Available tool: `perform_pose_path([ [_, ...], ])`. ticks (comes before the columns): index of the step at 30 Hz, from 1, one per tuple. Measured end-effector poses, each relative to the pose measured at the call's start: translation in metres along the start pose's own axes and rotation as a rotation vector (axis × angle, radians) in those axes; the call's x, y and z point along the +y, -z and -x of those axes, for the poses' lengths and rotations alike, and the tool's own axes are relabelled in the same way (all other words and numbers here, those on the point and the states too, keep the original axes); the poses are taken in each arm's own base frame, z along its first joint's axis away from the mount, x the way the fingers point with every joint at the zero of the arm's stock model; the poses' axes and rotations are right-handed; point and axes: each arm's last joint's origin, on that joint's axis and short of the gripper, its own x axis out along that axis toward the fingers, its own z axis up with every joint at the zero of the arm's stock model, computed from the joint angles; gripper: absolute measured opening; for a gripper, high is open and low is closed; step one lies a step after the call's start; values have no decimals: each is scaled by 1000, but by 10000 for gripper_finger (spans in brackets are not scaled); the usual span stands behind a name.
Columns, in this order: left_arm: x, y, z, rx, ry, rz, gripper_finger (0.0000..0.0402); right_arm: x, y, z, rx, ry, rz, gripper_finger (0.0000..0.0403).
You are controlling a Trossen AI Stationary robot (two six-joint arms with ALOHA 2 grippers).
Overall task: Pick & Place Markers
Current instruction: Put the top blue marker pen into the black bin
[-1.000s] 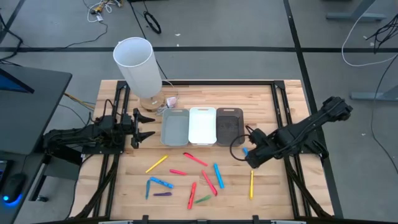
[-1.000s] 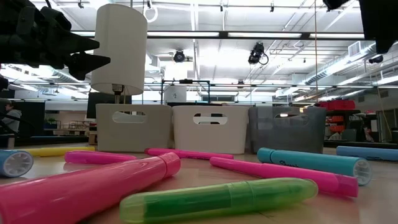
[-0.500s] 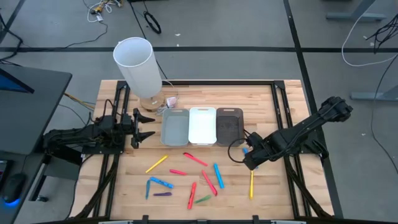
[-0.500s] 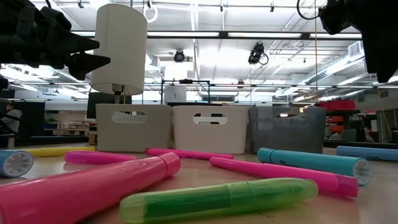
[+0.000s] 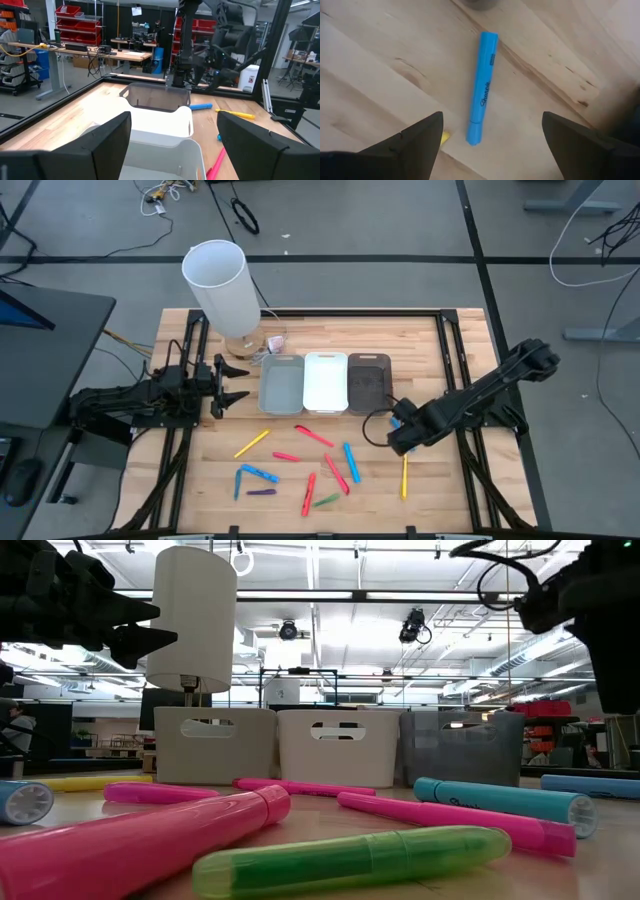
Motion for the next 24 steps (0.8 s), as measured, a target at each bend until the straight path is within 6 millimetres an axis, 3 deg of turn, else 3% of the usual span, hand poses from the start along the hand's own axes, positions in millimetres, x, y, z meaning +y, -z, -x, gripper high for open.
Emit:
perform_pose_path([
  [10, 0, 0, 0, 0, 0, 0, 303, 17, -2, -20, -4, -15, 11, 343],
  [24, 0, 0, 0, -1, 0, 0, 303, 7, -2, -55, 36, -42, -63, 343],
])
